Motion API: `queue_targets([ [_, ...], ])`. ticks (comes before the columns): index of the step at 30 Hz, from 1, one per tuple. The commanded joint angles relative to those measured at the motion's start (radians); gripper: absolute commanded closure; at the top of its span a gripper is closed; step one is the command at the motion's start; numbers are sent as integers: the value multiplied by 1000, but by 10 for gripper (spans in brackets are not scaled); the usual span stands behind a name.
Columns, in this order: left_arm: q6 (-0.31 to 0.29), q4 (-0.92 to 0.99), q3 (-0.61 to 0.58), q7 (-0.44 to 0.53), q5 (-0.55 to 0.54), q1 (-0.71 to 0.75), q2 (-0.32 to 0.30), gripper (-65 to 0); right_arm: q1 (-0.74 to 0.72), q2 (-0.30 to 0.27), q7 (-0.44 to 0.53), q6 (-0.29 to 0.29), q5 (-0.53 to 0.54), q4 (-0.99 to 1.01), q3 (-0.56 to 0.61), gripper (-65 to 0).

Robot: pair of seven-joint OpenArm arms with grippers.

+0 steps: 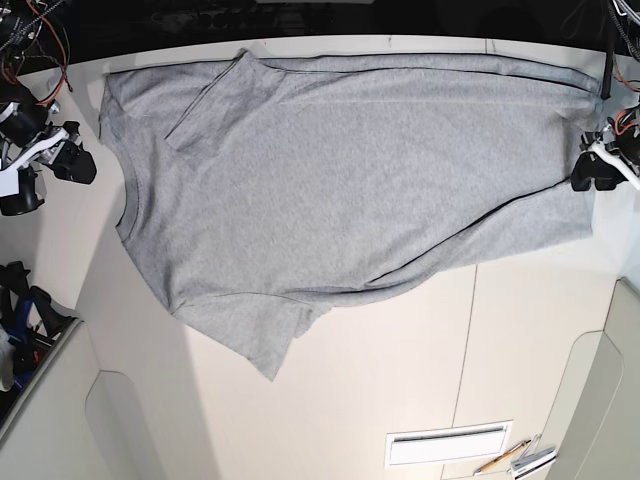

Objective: Fold the T-shirt properly

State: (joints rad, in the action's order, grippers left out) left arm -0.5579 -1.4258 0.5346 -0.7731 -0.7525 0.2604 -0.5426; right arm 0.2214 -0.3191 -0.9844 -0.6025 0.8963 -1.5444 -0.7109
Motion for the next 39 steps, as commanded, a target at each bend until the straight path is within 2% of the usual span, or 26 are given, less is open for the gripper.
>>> queue_targets([
  [1,6,8,5,14,-16,-24,-22,-379,-5,-19,21,-3,15,-14,-7,-208],
  [9,8,180,3,-14,-57,-108,-17,-379,-5,-19,31,-3,8,-14,-7,-208],
  [14,-35,186,2,-82,-113,-110,-17,-378,-5,-19,35,-3,8,-14,-7,-208],
  [17,-38,185,3,-92,-126,-110,-18,-378,-5,-19,35,-3,7,-14,-7,-208],
  [31,-37,122,3,-90,-95,-111,-18,-378,-5,-19,38,-3,1,-14,-7,-208],
  [39,-37,122,3,-73,-58,-136,-42,-378,-5,-19,38,-3,2,-14,-7,-208],
])
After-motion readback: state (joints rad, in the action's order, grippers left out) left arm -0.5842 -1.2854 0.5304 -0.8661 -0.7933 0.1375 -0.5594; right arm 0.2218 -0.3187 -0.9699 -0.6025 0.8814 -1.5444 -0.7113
